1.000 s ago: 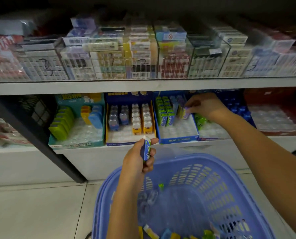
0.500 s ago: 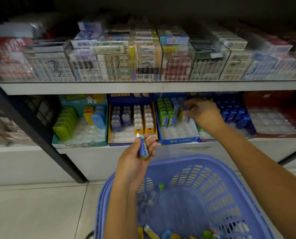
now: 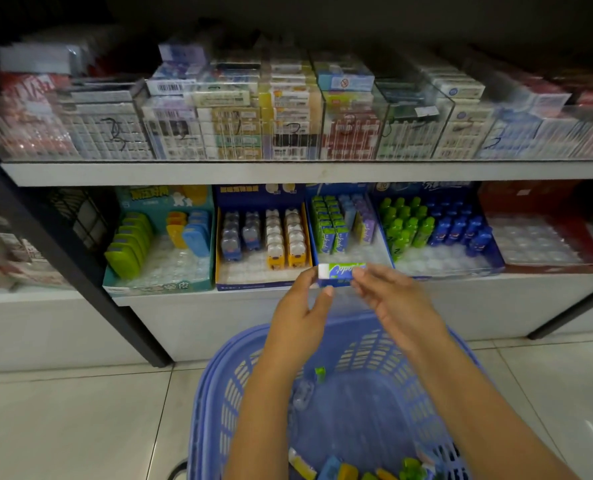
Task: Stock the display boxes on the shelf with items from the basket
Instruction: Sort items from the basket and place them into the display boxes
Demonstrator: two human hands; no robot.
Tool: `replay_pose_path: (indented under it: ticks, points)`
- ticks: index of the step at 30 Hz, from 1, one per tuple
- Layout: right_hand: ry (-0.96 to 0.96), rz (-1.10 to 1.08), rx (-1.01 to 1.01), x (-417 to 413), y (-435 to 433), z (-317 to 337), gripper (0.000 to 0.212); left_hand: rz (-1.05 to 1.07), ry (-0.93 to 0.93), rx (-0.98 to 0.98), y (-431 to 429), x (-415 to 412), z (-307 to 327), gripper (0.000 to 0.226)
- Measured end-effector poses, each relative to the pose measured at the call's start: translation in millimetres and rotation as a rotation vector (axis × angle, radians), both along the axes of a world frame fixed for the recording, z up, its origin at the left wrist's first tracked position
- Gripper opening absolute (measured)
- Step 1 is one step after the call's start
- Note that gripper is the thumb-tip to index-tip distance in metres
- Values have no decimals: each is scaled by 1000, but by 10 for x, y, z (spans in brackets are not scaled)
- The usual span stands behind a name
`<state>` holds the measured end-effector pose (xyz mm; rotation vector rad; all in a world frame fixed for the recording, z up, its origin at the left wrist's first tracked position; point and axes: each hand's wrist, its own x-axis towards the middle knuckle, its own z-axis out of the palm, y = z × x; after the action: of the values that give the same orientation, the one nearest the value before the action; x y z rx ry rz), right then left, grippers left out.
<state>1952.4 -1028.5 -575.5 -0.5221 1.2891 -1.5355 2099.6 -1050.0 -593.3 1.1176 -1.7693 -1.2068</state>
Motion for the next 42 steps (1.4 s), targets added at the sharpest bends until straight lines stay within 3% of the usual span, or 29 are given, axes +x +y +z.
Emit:
replay_pose_path:
  ticks: [2,4,10,19,27,32,34,37,39,42]
  points:
    - [467,-37,-53,-163,-73,100,16,29,-215,-75,-34,-29,-90,49]
    - [787,-18,-124,-256,-186,204,17,10,-311,-99,-51,-68,-176,54]
    - [1170,129,-157,-277,-612,163,14,27,-351,-101,-48,-125,-283,60]
    - [1239,333,-196,-265,-886,170,16,0,-339,-108,-54,-120,-286,62]
    - [1338,285,-174,-231,-873,63,20,-51,-321,-65,-69,-86,-256,61]
    - [1296,292,-155,-236,-517,66,18,157,-129,-175,63,-110,-293,32]
    - [1253,446,-86,-255,-215,-151,16,112,-181,-146,122,-185,-439,21]
    - [1350,909,295,-329,267,-718,14,-175,-577,14,253,-287,-883,19]
    - [1333,1251,628,-395,562,-1117,43,-413,-827,160,441,-283,-1244,25]
    - [1265,1571,805,-475,891,-1552,73,-617,-948,345,778,-241,-1678,33]
